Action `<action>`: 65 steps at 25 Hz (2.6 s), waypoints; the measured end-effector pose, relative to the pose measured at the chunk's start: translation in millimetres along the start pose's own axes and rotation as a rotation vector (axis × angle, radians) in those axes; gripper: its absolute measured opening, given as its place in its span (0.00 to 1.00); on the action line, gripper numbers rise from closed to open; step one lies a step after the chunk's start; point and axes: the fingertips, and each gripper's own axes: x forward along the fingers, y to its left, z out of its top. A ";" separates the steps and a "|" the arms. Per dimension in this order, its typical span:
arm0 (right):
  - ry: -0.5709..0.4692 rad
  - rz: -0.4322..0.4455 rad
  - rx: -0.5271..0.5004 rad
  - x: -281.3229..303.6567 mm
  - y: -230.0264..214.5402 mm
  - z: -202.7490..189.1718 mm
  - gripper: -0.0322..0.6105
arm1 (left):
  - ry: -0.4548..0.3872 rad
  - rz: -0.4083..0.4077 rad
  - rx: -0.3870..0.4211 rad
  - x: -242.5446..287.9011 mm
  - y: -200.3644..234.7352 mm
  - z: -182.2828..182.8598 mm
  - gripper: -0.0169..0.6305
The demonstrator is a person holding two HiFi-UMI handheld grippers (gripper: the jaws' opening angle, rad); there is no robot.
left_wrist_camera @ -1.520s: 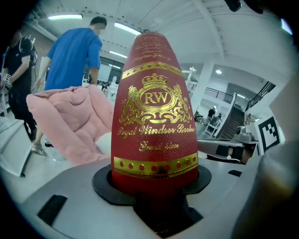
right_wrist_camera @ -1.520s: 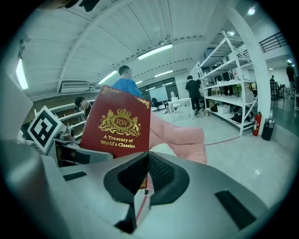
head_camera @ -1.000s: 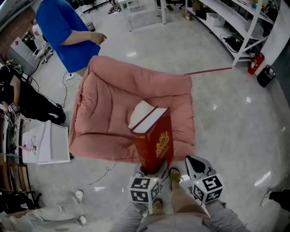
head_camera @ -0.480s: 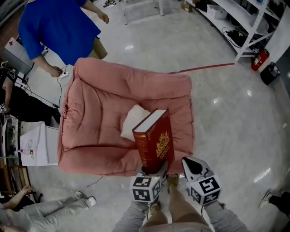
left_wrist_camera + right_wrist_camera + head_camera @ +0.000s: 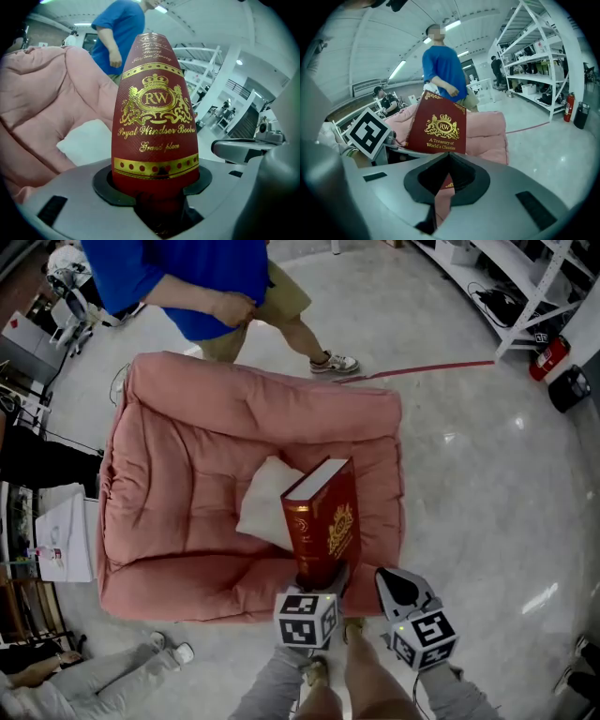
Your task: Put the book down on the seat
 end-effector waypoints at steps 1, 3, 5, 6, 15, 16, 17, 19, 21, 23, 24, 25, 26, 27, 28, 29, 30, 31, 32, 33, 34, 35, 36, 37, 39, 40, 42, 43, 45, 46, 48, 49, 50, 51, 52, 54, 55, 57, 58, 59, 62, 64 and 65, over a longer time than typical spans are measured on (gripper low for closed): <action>0.004 -0.002 0.003 2.9 -3.7 -1.1 0.06 | 0.007 0.001 -0.003 6.9 1.8 -1.1 0.40; 0.011 -0.006 0.011 7.8 -10.7 -4.5 0.06 | 0.023 0.002 -0.016 20.2 5.4 -4.9 0.41; 0.018 -0.009 0.021 12.2 -16.4 -8.4 0.06 | 0.040 0.003 -0.032 33.4 9.3 -9.2 0.41; 0.022 -0.011 0.025 14.5 -18.8 -10.4 0.06 | 0.050 0.004 -0.040 40.1 11.5 -10.9 0.41; 0.058 -0.011 0.063 32.1 -31.6 -35.5 0.06 | 0.124 0.014 -0.057 94.3 29.2 -20.9 0.41; 0.060 -0.010 0.067 33.7 -32.4 -37.7 0.06 | 0.135 0.016 -0.055 99.3 31.3 -23.1 0.41; 0.060 -0.010 0.070 35.0 -33.1 -39.4 0.06 | 0.146 0.019 -0.051 104.0 33.5 -25.4 0.41; 0.060 -0.011 0.076 37.0 -34.8 -41.6 0.06 | 0.172 0.023 -0.043 113.2 38.1 -30.0 0.41; 0.058 -0.018 0.081 37.8 -37.5 -42.5 0.06 | 0.208 0.019 -0.042 122.7 41.9 -35.6 0.41; 0.056 -0.027 0.086 37.2 -40.1 -43.7 0.06 | 0.249 0.013 -0.047 131.5 45.2 -42.2 0.41; 0.057 -0.031 0.089 36.5 -40.9 -44.7 0.06 | 0.264 0.011 -0.048 135.1 46.9 -44.7 0.41; 0.058 -0.033 0.091 35.9 -41.3 -46.0 0.06 | 0.273 0.010 -0.048 138.1 48.5 -46.3 0.41; 0.060 -0.035 0.092 35.2 -41.4 -47.4 0.06 | 0.279 0.008 -0.047 140.4 49.9 -47.1 0.41; 0.062 -0.037 0.092 34.4 -41.2 -48.8 0.06 | 0.283 0.008 -0.044 142.0 50.9 -47.5 0.41; 0.064 -0.038 0.092 33.5 -40.7 -49.9 0.06 | 0.287 0.010 -0.036 143.1 51.6 -47.7 0.42; 0.067 -0.038 0.091 32.4 -39.9 -50.8 0.06 | 0.291 0.015 -0.022 143.5 51.9 -47.7 0.42; 0.069 -0.037 0.091 31.3 -38.8 -51.2 0.06 | 0.295 0.021 -0.002 143.2 51.6 -47.6 0.42; 0.070 -0.035 0.091 30.3 -37.3 -51.3 0.06 | 0.298 0.026 0.018 142.4 51.0 -47.4 0.44; 0.069 -0.032 0.090 29.9 -35.5 -50.9 0.06 | 0.298 0.030 0.027 141.2 50.9 -47.1 0.48; 0.068 -0.028 0.089 30.0 -33.1 -50.1 0.06 | 0.296 0.034 0.020 139.6 51.8 -46.6 0.51; 0.067 -0.022 0.087 30.2 -30.3 -49.2 0.06 | 0.293 0.038 -0.003 137.5 53.7 -46.0 0.53; 0.066 -0.017 0.083 30.3 -27.3 -48.0 0.06 | 0.289 0.042 -0.034 134.8 56.1 -45.5 0.54; 0.063 -0.012 0.079 30.2 -24.3 -46.4 0.06 | 0.284 0.047 -0.064 131.6 58.6 -44.8 0.54; 0.060 -0.007 0.077 30.1 -21.4 -44.5 0.06 | 0.279 0.053 -0.087 128.0 61.1 -44.1 0.54; 0.053 0.001 0.072 29.4 -15.8 -40.3 0.06 | 0.271 0.067 -0.107 120.1 65.6 -43.3 0.55; 0.050 0.006 0.069 28.6 -13.1 -38.3 0.06 | 0.267 0.075 -0.105 115.6 67.3 -43.0 0.55; 0.047 0.013 0.063 25.7 -8.2 -35.3 0.06 | 0.257 0.091 -0.094 105.1 68.5 -42.4 0.55; 0.046 0.017 0.059 24.0 -6.3 -34.0 0.06 | 0.250 0.097 -0.093 99.6 68.4 -41.9 0.55; 0.042 0.022 0.052 21.0 -3.2 -31.3 0.06 | 0.235 0.105 -0.100 89.0 67.7 -40.7 0.55; 0.039 0.024 0.049 19.2 -1.6 -29.9 0.06 | 0.229 0.107 -0.106 83.7 66.9 -40.7 0.55; 0.034 0.026 0.045 14.7 1.9 -27.1 0.06 | 0.223 0.102 -0.119 72.8 63.6 -41.6 0.55; 0.031 0.026 0.041 12.5 3.7 -25.6 0.06 | 0.218 0.098 -0.126 67.3 61.6 -41.9 0.55; 0.029 0.026 0.037 10.4 5.5 -24.1 0.06 | 0.213 0.095 -0.131 62.1 59.9 -41.6 0.55; 0.026 0.026 0.031 8.5 7.1 -22.3 0.06 | 0.206 0.093 -0.134 56.9 58.1 -40.4 0.55; 0.023 0.025 0.026 6.6 8.5 -20.3 0.06 | 0.197 0.092 -0.134 52.0 56.2 -38.5 0.55; 0.017 0.024 0.013 3.2 10.6 -15.6 0.06 | 0.179 0.093 -0.127 42.6 52.7 -32.6 0.55; 0.014 0.024 0.007 1.7 11.5 -13.0 0.06 | 0.168 0.095 -0.123 37.9 51.0 -29.1 0.54; 0.006 0.023 -0.004 -2.5 14.1 -7.7 0.06 | 0.148 0.097 -0.117 26.8 47.1 -23.0 0.53; 0.004 0.023 -0.009 -5.5 16.1 -5.5 0.06 | 0.139 0.097 -0.116 20.0 44.6 -21.0 0.50; 0.002 0.024 -0.014 -9.2 18.5 -3.7 0.06 | 0.131 0.096 -0.115 12.4 41.7 -19.6 0.47; -0.005 0.029 -0.036 -19.7 26.2 1.3 0.06 | 0.099 0.098 -0.106 -11.9 33.8 -14.4 0.39; -0.012 0.031 -0.048 -25.4 29.7 4.9 0.06 | 0.069 0.097 -0.100 -27.2 28.3 -8.4 0.31; -0.015 0.031 -0.052 -28.8 31.6 6.3 0.06 | 0.057 0.095 -0.097 -34.9 24.5 -6.2 0.27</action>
